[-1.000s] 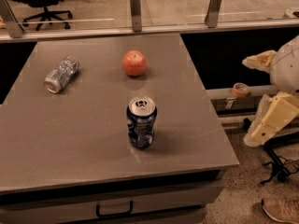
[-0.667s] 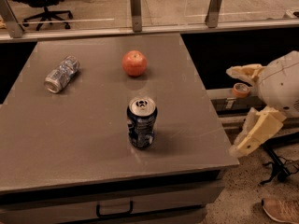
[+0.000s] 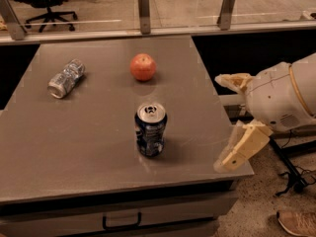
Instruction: Move pepsi can near redbull can
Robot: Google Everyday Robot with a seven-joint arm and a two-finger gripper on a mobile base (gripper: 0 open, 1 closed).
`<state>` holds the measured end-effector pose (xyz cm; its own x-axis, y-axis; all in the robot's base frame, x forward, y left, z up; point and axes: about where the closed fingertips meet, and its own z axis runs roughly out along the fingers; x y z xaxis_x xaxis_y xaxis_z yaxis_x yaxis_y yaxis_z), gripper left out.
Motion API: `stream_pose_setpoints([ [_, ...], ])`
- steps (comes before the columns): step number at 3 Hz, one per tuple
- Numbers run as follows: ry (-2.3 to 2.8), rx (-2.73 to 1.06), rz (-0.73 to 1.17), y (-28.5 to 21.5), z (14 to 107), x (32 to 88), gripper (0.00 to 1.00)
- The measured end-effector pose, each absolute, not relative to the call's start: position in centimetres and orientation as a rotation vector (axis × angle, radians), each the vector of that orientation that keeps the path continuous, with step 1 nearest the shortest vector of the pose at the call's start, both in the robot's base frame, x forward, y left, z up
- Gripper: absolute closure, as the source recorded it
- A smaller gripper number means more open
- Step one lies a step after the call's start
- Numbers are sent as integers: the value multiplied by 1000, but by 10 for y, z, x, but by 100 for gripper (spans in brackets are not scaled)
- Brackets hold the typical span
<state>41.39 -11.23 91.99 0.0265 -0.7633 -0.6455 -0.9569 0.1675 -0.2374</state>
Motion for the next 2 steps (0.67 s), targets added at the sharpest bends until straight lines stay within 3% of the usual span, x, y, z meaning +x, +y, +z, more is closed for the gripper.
stream_pose_setpoints([
  [2, 1807, -1586, 433, -94, 894, 423, 0],
])
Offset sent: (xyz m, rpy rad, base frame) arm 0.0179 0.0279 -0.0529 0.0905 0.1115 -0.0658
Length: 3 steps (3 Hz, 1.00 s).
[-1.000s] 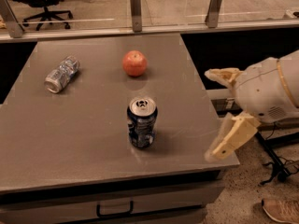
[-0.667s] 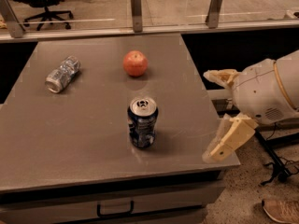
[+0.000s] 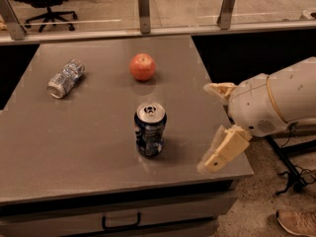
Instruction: Move pepsi can near redbull can
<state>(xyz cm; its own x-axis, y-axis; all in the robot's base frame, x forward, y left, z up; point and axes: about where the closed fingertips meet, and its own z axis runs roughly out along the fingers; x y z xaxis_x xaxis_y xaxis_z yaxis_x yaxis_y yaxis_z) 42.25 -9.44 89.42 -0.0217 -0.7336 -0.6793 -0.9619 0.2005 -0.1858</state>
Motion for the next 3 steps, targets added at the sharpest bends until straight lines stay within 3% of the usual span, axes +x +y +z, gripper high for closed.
stream_pose_setpoints([
  [3, 1685, -1499, 718, -35, 867, 431, 0],
])
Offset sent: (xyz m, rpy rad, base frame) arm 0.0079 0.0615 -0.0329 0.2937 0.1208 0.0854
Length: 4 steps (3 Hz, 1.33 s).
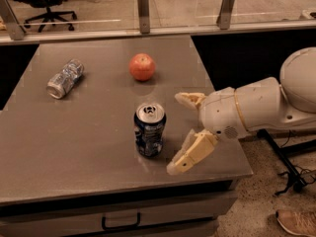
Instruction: Move pepsi can near redbull can
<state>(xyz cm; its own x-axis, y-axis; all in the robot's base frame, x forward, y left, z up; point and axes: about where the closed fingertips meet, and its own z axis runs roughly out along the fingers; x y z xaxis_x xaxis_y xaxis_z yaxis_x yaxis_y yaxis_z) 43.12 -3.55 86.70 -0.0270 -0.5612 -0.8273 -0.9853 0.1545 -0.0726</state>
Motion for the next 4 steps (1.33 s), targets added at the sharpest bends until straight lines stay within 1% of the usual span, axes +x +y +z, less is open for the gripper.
stream_pose_setpoints([
  [1, 1611, -1498, 766, -15, 864, 439, 0],
  [2, 1566, -1507, 803, -1, 856, 441, 18],
  [4, 1534, -1572, 878, 20, 842, 438, 64],
])
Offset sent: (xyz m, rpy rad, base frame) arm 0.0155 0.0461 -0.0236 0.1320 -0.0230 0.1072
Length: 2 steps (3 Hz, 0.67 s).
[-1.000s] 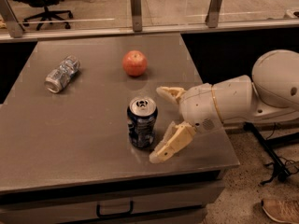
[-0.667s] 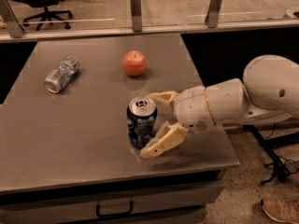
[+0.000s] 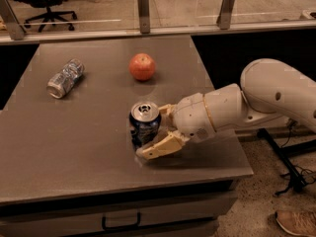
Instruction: Move pepsi can near redbull can
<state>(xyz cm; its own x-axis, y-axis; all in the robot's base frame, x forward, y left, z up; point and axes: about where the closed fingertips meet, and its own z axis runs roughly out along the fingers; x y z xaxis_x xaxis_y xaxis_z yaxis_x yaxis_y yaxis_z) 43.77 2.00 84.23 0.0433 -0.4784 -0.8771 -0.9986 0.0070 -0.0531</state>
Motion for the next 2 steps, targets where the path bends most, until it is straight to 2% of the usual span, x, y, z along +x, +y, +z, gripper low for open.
stream_pose_setpoints([
  [1, 1511, -1596, 881, 40, 846, 449, 88],
  [2, 1511, -1588, 863, 65, 848, 473, 100],
])
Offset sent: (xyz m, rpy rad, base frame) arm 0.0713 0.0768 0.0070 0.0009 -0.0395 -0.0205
